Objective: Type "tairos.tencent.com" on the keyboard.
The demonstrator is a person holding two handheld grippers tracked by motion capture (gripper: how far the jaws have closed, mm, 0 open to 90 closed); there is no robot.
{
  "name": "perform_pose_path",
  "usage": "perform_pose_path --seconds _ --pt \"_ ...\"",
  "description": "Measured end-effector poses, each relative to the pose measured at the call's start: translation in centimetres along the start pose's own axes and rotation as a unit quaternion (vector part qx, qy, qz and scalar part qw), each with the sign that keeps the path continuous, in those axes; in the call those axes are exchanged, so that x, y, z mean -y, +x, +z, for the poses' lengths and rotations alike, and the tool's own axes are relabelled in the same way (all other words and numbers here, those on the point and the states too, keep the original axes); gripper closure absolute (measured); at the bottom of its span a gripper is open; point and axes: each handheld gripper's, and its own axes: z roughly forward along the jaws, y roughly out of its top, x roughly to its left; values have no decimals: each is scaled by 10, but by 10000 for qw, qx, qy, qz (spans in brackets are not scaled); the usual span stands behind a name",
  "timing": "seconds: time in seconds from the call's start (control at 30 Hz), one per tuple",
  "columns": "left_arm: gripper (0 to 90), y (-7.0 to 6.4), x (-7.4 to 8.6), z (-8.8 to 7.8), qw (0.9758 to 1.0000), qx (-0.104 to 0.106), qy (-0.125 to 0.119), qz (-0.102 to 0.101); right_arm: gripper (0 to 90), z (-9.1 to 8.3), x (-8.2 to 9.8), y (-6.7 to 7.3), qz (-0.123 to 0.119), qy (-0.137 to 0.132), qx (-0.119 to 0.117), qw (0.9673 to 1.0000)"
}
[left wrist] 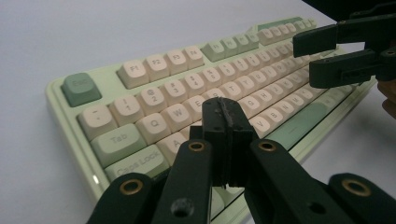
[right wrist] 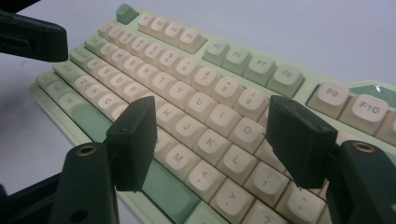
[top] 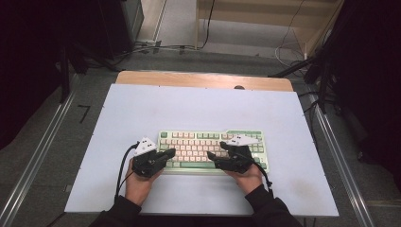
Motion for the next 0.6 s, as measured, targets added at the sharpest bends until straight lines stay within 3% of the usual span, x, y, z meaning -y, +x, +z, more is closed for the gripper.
perform_pose_path --seconds 0.27,0.6 --pt "900 -10 -4 16 9994 268 175 145 318 -11 6 -10 193 -49 206 9996" --pt "900 -15 -4 31 9981 352 452 217 318 -18 12 -15 284 -22 323 9991"
